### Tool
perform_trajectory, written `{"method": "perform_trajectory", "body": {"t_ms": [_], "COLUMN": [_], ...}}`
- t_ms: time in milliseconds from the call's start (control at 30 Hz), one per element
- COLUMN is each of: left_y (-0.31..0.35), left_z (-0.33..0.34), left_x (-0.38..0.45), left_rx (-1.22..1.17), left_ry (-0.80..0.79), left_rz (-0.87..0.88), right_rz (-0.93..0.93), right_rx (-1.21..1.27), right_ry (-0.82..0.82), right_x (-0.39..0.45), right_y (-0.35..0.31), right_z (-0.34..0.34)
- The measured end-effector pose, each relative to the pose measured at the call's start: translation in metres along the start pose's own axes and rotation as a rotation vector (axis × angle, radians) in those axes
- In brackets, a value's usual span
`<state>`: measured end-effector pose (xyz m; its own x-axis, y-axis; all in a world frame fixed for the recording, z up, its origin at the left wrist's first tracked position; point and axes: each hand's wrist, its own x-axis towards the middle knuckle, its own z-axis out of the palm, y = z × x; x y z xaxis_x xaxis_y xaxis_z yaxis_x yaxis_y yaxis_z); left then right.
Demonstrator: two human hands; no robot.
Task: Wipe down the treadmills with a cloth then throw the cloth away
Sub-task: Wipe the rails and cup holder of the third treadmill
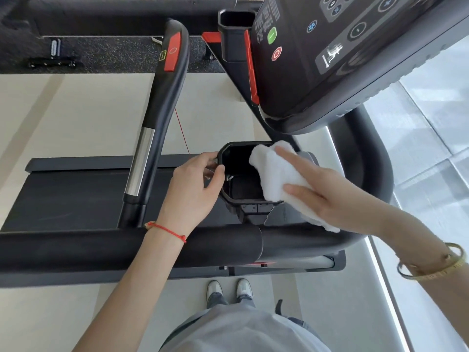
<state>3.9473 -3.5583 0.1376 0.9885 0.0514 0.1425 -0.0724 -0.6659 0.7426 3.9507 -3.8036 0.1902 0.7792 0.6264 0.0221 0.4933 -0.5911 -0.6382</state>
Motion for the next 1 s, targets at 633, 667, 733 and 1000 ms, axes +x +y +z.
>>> {"method": "perform_trajectory", "body": {"t_ms": [633, 667, 733, 1000], "left_y": [-0.005, -0.005, -0.004, -0.005], "left_z": [0.000, 0.000, -0.001, -0.001], "left_x": [0.001, 0.002, 0.002, 0.000], "left_rx": [-0.027, -0.028, -0.030, -0.025], "left_ry": [-0.018, -0.019, -0.020, -0.025], "left_rz": [-0.015, -0.012, -0.011, -0.029], "right_rz": [-0.159, -0.157, -0.119, -0.047], "right_rx": [-0.548, -0.553, -0.537, -0.531], "right_ry": [-0.140, -0.140, -0.130, -0.069], "right_x": [0.004, 0.010, 0.027, 0.020], "right_y": [-0.013, -0.015, -0.021, -0.025], "right_z": [0.021, 0.022, 0.033, 0.044]}}
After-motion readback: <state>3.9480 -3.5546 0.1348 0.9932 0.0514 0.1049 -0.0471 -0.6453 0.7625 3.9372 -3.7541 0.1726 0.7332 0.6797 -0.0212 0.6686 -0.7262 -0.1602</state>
